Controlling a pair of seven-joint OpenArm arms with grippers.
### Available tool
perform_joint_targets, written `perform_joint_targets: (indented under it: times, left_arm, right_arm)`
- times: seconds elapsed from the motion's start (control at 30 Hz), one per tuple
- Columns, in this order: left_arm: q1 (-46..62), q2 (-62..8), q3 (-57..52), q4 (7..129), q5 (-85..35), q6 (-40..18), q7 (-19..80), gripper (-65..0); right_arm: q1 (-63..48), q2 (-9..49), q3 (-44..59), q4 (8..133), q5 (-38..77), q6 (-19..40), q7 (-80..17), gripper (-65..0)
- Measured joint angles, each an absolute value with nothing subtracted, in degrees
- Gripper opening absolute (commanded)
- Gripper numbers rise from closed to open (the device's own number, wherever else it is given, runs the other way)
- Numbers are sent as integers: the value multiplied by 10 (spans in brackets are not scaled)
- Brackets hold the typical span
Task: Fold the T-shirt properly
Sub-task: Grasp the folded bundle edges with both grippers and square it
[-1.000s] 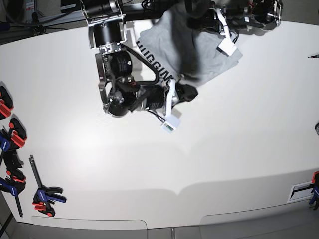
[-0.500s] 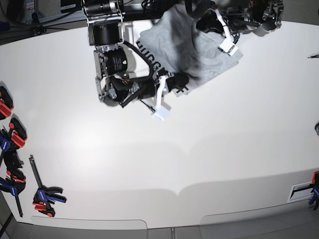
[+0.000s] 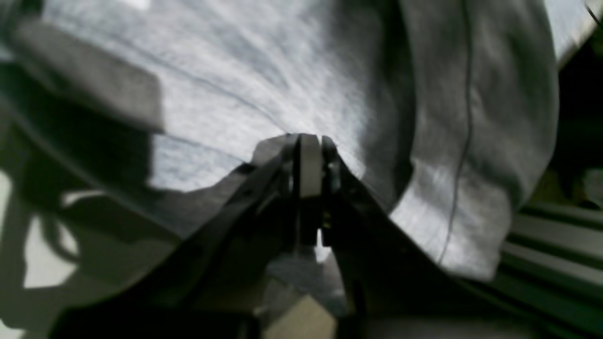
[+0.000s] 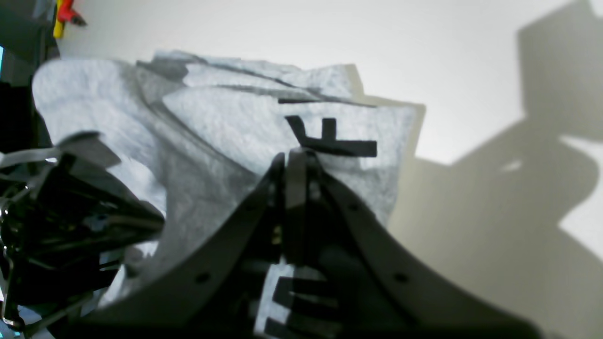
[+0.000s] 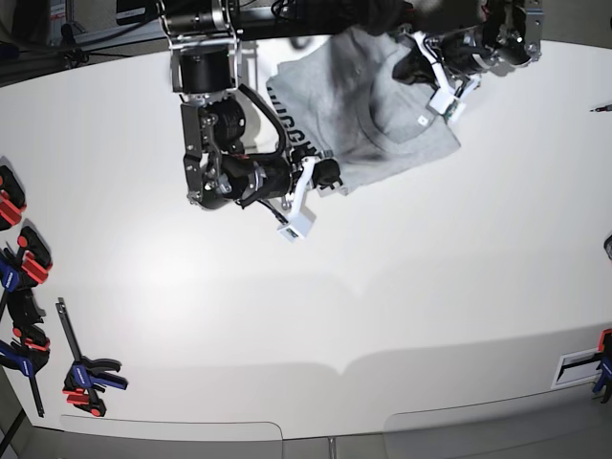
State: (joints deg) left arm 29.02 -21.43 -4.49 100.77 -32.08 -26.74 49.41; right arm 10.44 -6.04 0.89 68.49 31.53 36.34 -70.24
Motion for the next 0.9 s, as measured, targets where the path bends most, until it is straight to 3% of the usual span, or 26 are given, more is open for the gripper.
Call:
perform_joint_targets:
  times: [0.23, 0.43, 0.9]
  left_arm:
    - [234, -214, -45, 1004, -280, -242, 483, -650]
    - [170, -214, -45, 990, -265, -212, 489, -650]
    - [20, -213, -45, 832, -270, -195, 409, -650]
  right_arm:
    - [75, -60, 13, 704, 337, 358, -691, -650]
    - [58, -60, 12, 759, 328, 353, -741, -650]
    - [-64, -60, 12, 915, 324, 345, -749, -650]
